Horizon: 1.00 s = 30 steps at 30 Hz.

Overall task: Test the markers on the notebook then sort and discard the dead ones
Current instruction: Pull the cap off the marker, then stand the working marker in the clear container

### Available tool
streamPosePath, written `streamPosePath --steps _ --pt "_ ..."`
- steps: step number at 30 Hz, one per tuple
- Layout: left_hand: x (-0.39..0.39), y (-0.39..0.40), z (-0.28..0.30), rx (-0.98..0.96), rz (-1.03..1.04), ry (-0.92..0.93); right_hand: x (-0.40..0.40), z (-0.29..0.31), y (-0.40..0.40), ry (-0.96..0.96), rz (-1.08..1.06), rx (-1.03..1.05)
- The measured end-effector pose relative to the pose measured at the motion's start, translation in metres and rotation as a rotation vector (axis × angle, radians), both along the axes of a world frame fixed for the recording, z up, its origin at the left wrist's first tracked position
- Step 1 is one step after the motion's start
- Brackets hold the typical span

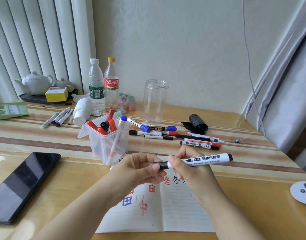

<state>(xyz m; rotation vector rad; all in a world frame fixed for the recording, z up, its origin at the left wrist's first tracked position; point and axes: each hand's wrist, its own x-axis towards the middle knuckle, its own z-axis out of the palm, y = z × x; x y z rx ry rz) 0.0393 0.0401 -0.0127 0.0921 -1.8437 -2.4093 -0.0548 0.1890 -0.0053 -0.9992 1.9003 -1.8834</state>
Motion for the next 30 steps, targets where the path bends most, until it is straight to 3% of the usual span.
streamPosePath --steps 4,13,17,21,25,30 --pt "0.002 0.0 0.003 -0.243 0.044 0.037 0.001 -0.002 -0.005 -0.034 0.013 -0.036" --pt "0.017 -0.007 0.012 -0.397 0.212 0.11 0.012 -0.001 -0.032 -0.222 0.116 -0.102" --pt "0.029 -0.028 0.033 -0.427 0.46 0.219 0.021 0.013 -0.059 -0.43 0.279 -0.151" --pt "0.045 -0.064 0.052 -0.545 0.86 0.32 0.022 0.025 -0.076 -0.44 0.22 -0.008" --pt "0.051 -0.095 0.067 -0.685 1.082 0.24 0.025 0.027 -0.082 -0.37 0.193 0.053" --pt "0.032 -0.107 0.069 -0.97 1.084 0.073 0.022 0.037 -0.081 -0.311 0.177 0.076"
